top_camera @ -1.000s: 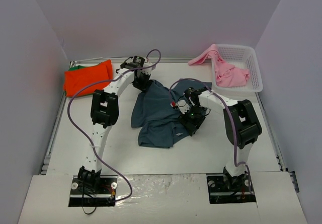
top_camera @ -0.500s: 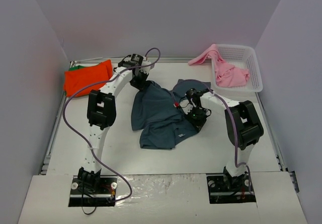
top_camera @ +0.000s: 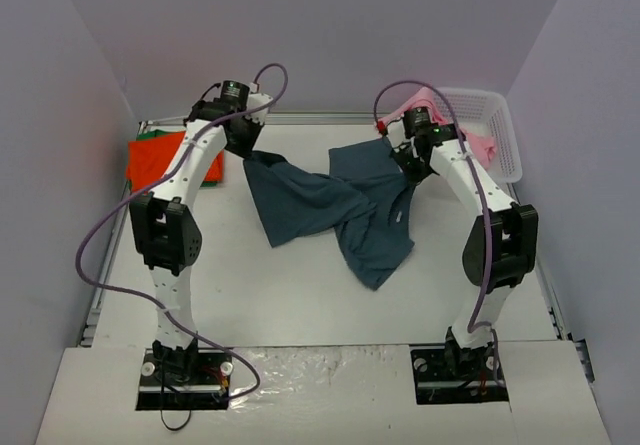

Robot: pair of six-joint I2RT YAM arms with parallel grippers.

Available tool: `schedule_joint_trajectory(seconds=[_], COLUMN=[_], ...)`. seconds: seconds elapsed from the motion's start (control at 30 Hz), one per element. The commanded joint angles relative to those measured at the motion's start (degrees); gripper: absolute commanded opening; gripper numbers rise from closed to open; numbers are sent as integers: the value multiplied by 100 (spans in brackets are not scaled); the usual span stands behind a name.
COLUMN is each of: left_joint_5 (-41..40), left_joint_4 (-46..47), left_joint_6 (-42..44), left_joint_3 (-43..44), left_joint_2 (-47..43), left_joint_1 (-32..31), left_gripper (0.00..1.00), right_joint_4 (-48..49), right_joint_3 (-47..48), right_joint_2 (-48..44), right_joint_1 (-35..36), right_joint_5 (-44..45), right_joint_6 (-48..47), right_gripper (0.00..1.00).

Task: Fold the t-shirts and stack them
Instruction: Flatten out the tshirt

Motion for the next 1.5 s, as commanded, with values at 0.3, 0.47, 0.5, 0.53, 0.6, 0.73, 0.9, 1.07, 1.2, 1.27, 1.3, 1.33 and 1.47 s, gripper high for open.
schedule_joint_trajectory(seconds=[0.3, 0.47, 0.5, 0.53, 0.6, 0.73, 0.9, 1.07, 1.2, 1.27, 1.3, 1.33, 1.47], left_joint_5=[-474, -324, -280, -228, -393, -816, -816, -878, -184, -61, -78, -86, -25], left_joint_4=[-584, -1022, -1102, -1138, -1034, -489, -5, 628, 848, 927, 979, 1058, 1103], left_joint_6=[533, 937, 998, 1130, 1236, 1263, 1061, 815, 762, 744, 727, 718, 823], left_joint_3=[-2108, -3321, -3463, -3621, -4113, -4624, -4326, -3808, -3395, -3113, -3043, -2973, -2577], left_joint_2=[-2696, -3155, -3190, -3216, -3365, -3647, -3542, -3173, -2444, -2024, -1890, -1767, -1082], left_joint_1=[169, 134, 116, 116, 99, 90, 99, 107, 107, 107, 99, 99, 107], left_gripper=[2, 12, 18, 28, 41, 61, 65, 66, 66, 65, 63, 61, 56], right_joint_4=[-529, -528, -529, -529, -520, -511, -511, -467, -414, -397, -405, -397, -397], right_joint_3=[-450, -969, -1092, -1128, -1198, -1251, -1251, -1286, -1304, -1295, -1286, -1286, -1277], right_joint_2=[-916, -1109, -1179, -1215, -1250, -1154, -952, -794, -653, -557, -521, -443, -275], right_joint_1=[-115, -115, -115, -115, -115, -115, -106, -106, -106, -106, -106, -106, -106], right_joint_5=[-611, -708, -734, -743, -752, -761, -814, -901, -910, -902, -884, -875, -779], right_joint_6=[-105, -185, -194, -202, -220, -211, -185, -132, -88, -62, -53, -36, 0], right_gripper=[0, 0, 0, 0, 0, 0, 0, 0, 0, 0, 0, 0, 0])
